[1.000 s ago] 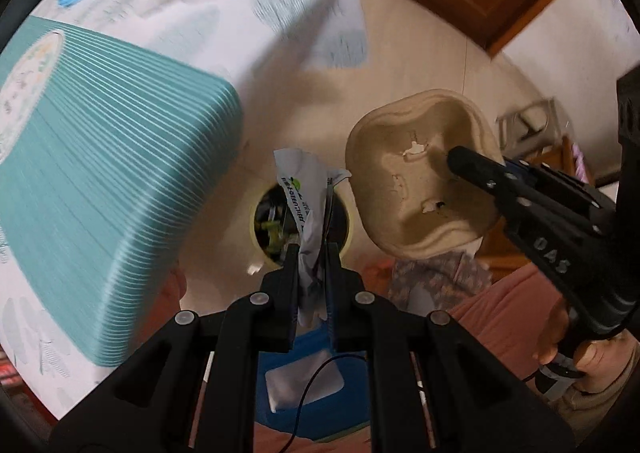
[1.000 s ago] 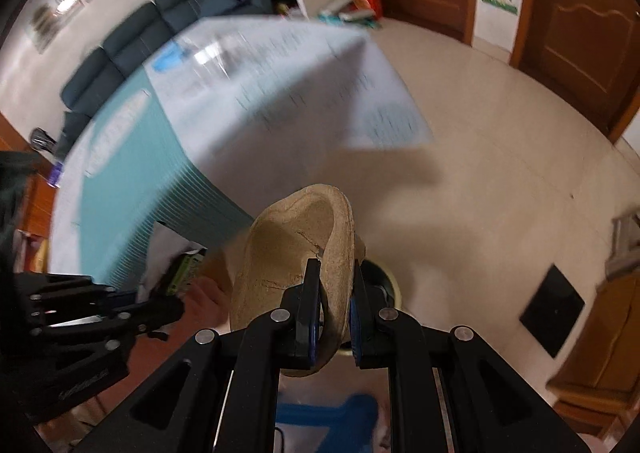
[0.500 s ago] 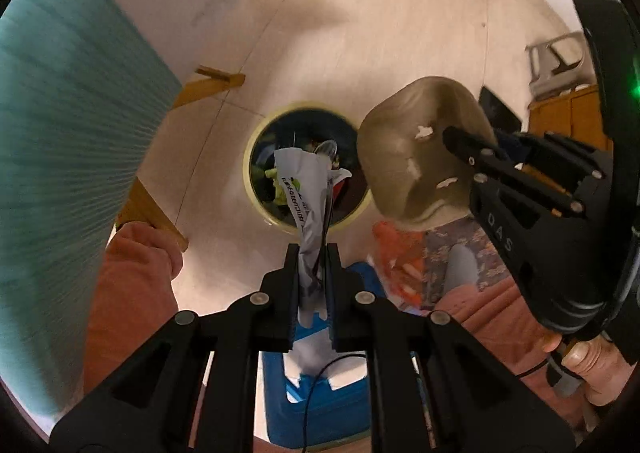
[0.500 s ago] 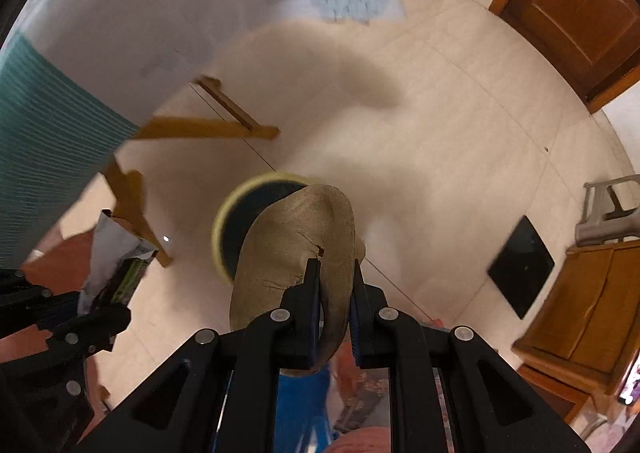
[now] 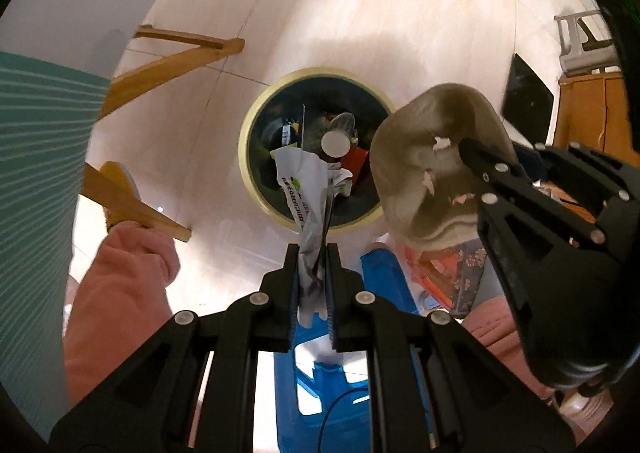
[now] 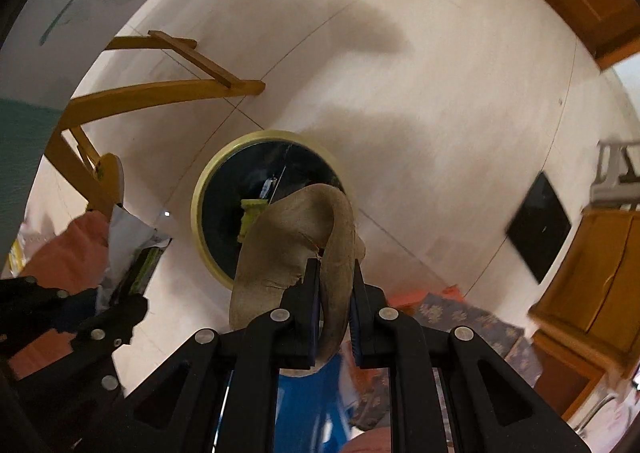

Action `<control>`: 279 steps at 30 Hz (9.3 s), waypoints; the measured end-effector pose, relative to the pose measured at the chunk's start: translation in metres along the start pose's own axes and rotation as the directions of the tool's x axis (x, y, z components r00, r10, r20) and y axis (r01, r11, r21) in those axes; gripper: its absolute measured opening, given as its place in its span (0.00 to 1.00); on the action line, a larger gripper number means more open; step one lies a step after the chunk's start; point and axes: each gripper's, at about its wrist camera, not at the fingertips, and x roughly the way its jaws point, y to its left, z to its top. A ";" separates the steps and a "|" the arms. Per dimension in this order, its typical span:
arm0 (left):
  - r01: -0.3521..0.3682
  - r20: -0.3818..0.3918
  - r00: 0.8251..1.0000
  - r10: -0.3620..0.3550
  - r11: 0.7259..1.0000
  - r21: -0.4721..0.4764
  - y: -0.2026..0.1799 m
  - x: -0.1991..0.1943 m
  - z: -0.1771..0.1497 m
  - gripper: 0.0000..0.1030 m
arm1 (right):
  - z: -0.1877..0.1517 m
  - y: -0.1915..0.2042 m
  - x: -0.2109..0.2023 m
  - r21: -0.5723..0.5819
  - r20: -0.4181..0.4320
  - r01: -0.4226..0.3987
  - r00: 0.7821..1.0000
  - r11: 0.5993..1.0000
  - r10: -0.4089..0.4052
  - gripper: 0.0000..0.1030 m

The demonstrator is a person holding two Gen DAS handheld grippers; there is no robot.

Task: Collect trash
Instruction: 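Carry cup holder and wrapper over the bin and open both tools, then move both tools back over the table, then grasp the clear plastic bottle with right tool while left tool grasps blue mask, then carry bottle and mask over the bin and open both tools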

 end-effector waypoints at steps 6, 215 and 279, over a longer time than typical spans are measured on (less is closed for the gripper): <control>0.089 -0.028 0.995 -0.091 0.993 -0.073 0.011 0.011 0.010 0.10 | 0.009 -0.013 0.024 0.092 -0.048 -0.060 0.997 0.994 0.064 0.12; 0.380 0.618 0.786 -0.006 0.793 -0.477 0.337 -0.297 0.057 0.02 | 0.217 0.209 -0.331 -0.465 0.306 -0.360 0.791 0.808 0.529 0.28; 0.025 0.132 0.991 -0.014 0.996 -0.083 0.041 0.019 0.046 0.02 | 0.002 -0.012 0.011 0.085 -0.177 -0.248 0.949 0.965 0.259 0.28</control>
